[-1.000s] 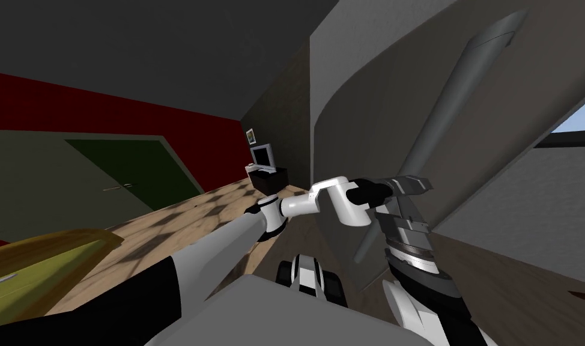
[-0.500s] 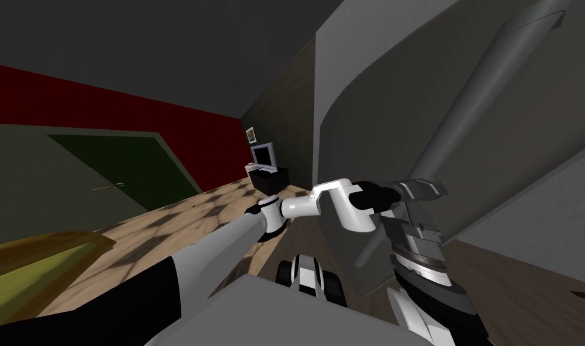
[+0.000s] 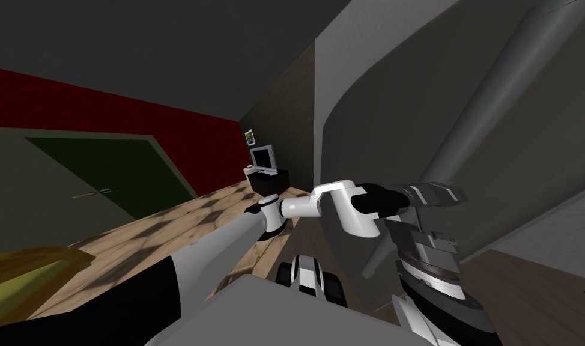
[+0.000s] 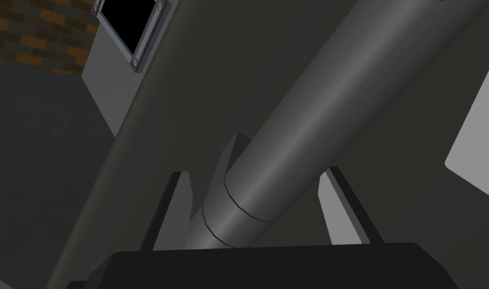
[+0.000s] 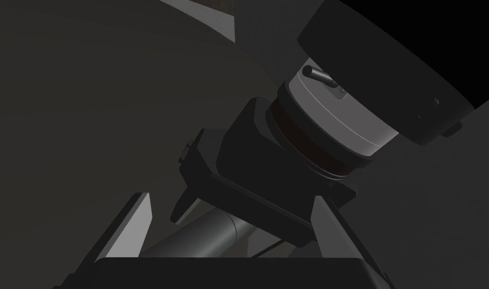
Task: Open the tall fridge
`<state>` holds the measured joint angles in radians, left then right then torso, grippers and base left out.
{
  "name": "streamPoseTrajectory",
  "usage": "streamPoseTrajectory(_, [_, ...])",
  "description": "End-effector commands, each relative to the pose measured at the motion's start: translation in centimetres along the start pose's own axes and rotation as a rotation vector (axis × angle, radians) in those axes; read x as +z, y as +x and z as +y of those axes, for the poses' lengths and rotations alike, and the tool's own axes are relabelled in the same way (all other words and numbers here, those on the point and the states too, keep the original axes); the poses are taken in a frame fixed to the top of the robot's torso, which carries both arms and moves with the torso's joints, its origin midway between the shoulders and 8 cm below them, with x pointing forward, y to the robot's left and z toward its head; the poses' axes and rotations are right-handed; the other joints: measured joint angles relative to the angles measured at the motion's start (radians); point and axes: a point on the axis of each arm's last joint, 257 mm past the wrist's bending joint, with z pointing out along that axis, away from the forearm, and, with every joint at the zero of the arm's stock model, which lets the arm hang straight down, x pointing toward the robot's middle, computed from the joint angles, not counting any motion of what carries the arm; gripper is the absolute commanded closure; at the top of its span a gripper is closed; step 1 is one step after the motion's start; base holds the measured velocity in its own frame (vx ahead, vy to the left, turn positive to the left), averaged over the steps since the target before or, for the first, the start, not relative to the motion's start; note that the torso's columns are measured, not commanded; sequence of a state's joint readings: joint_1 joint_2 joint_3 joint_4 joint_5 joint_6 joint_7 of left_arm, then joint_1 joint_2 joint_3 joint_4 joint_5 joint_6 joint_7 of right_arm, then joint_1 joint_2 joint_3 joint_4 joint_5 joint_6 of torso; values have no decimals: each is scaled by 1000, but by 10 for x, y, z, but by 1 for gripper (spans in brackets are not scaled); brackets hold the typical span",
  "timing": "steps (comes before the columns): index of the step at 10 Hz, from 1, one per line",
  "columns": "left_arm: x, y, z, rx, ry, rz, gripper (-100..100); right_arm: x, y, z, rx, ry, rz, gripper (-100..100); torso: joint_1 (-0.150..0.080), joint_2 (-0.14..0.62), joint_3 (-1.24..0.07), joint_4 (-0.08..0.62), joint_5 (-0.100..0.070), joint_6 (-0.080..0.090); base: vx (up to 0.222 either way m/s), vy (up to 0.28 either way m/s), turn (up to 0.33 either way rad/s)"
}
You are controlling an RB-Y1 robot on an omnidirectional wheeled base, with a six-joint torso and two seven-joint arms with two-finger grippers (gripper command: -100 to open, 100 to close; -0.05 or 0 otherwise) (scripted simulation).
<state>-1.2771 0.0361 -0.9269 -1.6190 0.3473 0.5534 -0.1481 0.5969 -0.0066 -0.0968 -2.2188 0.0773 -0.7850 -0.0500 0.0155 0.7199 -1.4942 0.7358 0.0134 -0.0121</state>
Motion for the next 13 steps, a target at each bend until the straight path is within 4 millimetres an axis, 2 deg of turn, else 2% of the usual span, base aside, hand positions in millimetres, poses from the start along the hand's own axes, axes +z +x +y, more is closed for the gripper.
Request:
streamPoseTrajectory(1, [-4,17,-30,0,60,32,100,-2,-2,4,-2,-10,-1,0,0,-1,-2,0,1,-1,45,64,-4])
streamPoseTrajectory(2, [-4,17,-30,0,60,32,100,-4,-2,6,-4,-18,-1,0,-2,-1,-2,0,2,-1,6,12,25])
streamPoseTrajectory(4, [-10,38,-59,-3,123,77,100,-8,-3,14,-7,-39,1,0,3,-2,-1,-1,1,1,134,170,-50])
streamPoseTrajectory(5, [-6,36,-49,-7,102,73,100,-10,-9,16,-8,-42,-12,0,9,-7,-3,-5,1,-1,134,206,-69])
streamPoseTrajectory(7, [-10,38,-60,-3,125,77,100,-15,-10,23,-12,-62,-11,0,-1,-6,-8,-2,3,-5,9,57,21])
streamPoseTrajectory(9, [-10,38,-60,-3,126,77,100,-21,-11,27,-17,-72,-10,0,-7,-2,-4,-1,1,1,-4,-28,30])
streamPoseTrajectory(10, [-14,49,-75,-5,158,101,100,-22,-12,30,-18,-80,-10,0,-6,-1,-2,-1,0,2,80,81,-27])
streamPoseTrajectory(11, [-14,49,-75,-5,158,101,100,-23,-13,35,-18,-97,-11,0,2,-2,-1,-2,0,3,88,115,-57])
streamPoseTrajectory(12, [-19,60,-89,-7,190,126,100,-24,-15,40,-20,-110,-14,0,3,-1,-1,-3,1,1,113,186,-34])
streamPoseTrajectory(13, [-19,60,-89,-7,190,126,100,-26,-15,45,-21,-126,-14,0,7,-2,-2,-3,2,0,104,198,-27])
